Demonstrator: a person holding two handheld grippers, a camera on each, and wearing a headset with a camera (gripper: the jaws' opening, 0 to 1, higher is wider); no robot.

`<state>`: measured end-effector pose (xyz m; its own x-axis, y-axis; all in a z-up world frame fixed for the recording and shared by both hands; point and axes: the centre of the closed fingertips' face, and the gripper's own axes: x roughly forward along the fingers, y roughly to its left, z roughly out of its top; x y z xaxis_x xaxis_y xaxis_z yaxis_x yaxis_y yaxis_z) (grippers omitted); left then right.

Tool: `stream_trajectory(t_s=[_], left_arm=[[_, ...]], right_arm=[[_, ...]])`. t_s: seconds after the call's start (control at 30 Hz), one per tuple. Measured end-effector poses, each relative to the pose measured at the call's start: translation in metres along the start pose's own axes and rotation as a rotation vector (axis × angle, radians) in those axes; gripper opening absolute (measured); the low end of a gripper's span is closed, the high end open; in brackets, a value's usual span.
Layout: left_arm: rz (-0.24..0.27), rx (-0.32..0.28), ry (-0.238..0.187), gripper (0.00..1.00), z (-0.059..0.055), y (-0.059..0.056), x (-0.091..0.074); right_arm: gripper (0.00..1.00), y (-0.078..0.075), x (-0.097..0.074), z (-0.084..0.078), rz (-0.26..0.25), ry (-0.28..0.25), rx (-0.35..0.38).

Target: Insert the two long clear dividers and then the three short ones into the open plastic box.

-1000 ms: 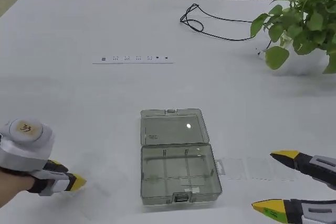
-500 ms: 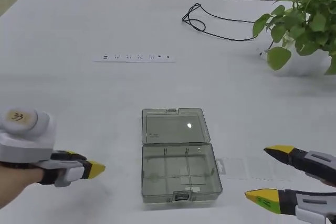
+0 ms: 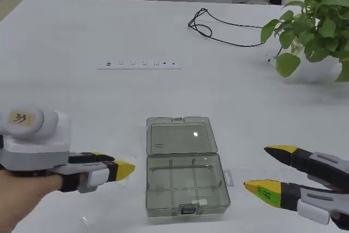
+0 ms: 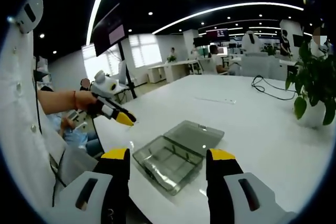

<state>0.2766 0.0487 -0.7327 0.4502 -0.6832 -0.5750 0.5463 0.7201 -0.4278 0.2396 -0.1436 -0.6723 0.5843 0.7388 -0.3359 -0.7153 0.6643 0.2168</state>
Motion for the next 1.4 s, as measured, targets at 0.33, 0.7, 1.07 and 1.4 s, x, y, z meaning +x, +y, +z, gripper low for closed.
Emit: stream_trajectory(t_s=[0.33, 0.7, 1.07, 1.4], left_arm=[[-0.068, -0.014, -0.074, 0.31, 0.018, -0.039, 0.006], [-0.118, 0.014, -0.125, 0.31, 0.029, -0.068, 0.014], [-0.152, 0.051, -0.146, 0.31, 0.033, -0.093, 0.02], [-0.164, 0.123, -0.136, 0.31, 0.033, -0.106, 0.025]], right_arm=[[0.55, 0.013, 0.01, 0.024, -0.012, -0.051, 0.04], [0.45, 0.027, 0.029, 0.039, -0.039, -0.074, 0.086], [0.37, 0.034, 0.049, 0.039, -0.059, -0.073, 0.156], [0.25, 0.037, 0.058, 0.03, -0.072, -0.031, 0.215]])
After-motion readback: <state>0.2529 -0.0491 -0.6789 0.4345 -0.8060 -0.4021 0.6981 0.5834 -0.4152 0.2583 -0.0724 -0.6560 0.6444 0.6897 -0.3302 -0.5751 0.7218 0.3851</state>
